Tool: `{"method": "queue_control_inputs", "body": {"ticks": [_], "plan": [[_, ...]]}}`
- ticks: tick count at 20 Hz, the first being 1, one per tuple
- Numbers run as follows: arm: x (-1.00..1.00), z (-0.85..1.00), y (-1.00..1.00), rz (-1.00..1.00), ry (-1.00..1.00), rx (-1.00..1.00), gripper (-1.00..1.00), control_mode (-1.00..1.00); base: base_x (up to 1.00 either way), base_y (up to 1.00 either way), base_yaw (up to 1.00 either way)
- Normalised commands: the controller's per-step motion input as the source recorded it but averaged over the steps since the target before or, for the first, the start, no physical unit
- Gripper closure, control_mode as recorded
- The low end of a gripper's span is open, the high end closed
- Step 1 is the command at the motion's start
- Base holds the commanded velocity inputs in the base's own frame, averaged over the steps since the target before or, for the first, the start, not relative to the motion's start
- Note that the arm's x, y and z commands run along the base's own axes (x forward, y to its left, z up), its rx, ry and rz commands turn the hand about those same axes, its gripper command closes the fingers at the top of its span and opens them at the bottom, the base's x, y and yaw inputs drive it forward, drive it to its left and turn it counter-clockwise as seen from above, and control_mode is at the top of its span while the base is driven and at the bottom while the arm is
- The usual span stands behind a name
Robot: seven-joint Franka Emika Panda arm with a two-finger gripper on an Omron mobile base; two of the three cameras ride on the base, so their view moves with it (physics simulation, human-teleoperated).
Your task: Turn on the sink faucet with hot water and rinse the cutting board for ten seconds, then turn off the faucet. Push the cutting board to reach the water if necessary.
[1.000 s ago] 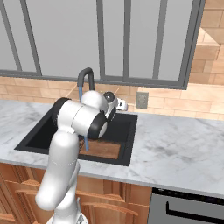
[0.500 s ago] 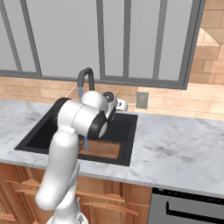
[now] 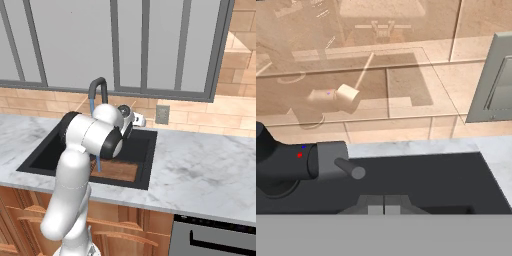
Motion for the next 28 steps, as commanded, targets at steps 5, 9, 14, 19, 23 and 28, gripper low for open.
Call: {"method": "queue_control_inputs", "body": {"ticks": [5, 9, 14, 19, 23, 28], "plan": [[0.0, 0.0, 0.0, 0.0, 0.0, 0.0, 1.0, -1.0, 0.0, 0.0, 0.0], [0.0, 0.0, 0.0, 0.0, 0.0, 0.0, 1.0, -1.0, 0.0, 0.0, 0.0], [0.0, 0.0, 0.0, 0.0, 0.0, 0.0, 1.0, -1.0, 0.0, 0.0, 0.0], [0.0, 0.0, 0.0, 0.0, 0.0, 0.0, 1.0, -1.0, 0.0, 0.0, 0.0], [0.0, 0.0, 0.0, 0.0, 0.0, 0.0, 1.0, -1.0, 0.0, 0.0, 0.0], [0.0, 0.0, 0.0, 0.0, 0.0, 0.0, 1.0, -1.0, 0.0, 0.0, 0.0]]}}
